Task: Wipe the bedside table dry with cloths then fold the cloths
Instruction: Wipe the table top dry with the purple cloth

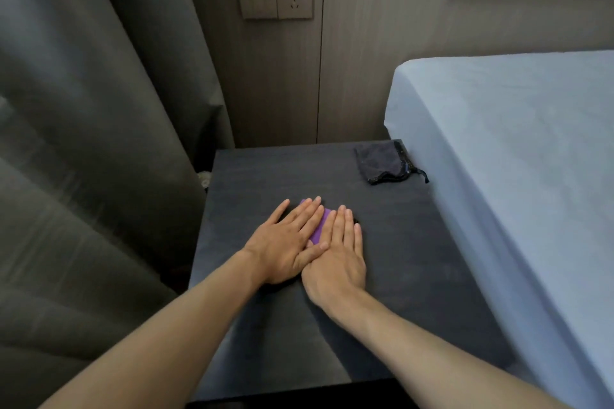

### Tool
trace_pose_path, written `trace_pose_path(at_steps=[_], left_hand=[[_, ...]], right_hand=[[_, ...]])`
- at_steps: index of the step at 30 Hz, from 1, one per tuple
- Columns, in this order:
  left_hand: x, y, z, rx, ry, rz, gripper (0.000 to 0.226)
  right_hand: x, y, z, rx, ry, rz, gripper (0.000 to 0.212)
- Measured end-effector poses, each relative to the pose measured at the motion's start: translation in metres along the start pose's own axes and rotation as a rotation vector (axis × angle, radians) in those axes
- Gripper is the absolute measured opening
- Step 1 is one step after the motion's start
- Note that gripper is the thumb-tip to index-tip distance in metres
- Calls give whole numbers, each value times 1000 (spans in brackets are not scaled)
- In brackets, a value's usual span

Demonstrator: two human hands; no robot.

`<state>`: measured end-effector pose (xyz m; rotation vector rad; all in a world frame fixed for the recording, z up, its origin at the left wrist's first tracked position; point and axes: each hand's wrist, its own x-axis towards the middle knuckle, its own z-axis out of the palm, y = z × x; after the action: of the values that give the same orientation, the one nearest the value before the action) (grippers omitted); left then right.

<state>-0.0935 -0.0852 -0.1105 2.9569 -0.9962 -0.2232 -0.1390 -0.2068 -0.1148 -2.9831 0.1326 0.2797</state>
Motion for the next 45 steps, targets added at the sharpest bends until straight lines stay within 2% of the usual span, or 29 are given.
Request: trace_pose_path(at_steps=[10, 15, 17, 20, 23, 25, 27, 30, 35, 38, 45], left_hand=[[-66, -55, 7, -75, -31, -238, 73], [-92, -68, 11, -117, -20, -325, 87], [-98, -66, 15, -154, -3, -379, 84], [-102, -55, 21, -173, 42, -491, 78], [-104, -37, 26, -193, 105, -611, 90], [-105, -22, 26, -197, 142, -688, 94], [-106, -6, 25, -206, 170, -756, 97], [-104, 13, 25, -225, 218, -832, 96], [-94, 40, 25, -230, 178, -874, 105], [-86, 63, 24, -240, 184, -906, 105], [-55, 114, 19, -289, 197, -915, 102]], right_hand=[[-1, -75, 12, -2, -1, -207, 62], [-2, -99, 16, -16, -25, -301, 67], [-1, -100, 16, -38, -45, -359, 70], [1, -93, 15, -58, -58, -478, 71], [6, -82, 17, -90, -39, -606, 68], [9, -75, 17, -119, -29, -688, 74], [12, -67, 18, -149, -19, -766, 81], [14, -53, 15, -159, -12, -851, 77], [9, -27, 9, -157, -40, -905, 70], [8, -6, 6, -159, -52, -922, 61], [11, 52, -2, -168, -71, -925, 60]])
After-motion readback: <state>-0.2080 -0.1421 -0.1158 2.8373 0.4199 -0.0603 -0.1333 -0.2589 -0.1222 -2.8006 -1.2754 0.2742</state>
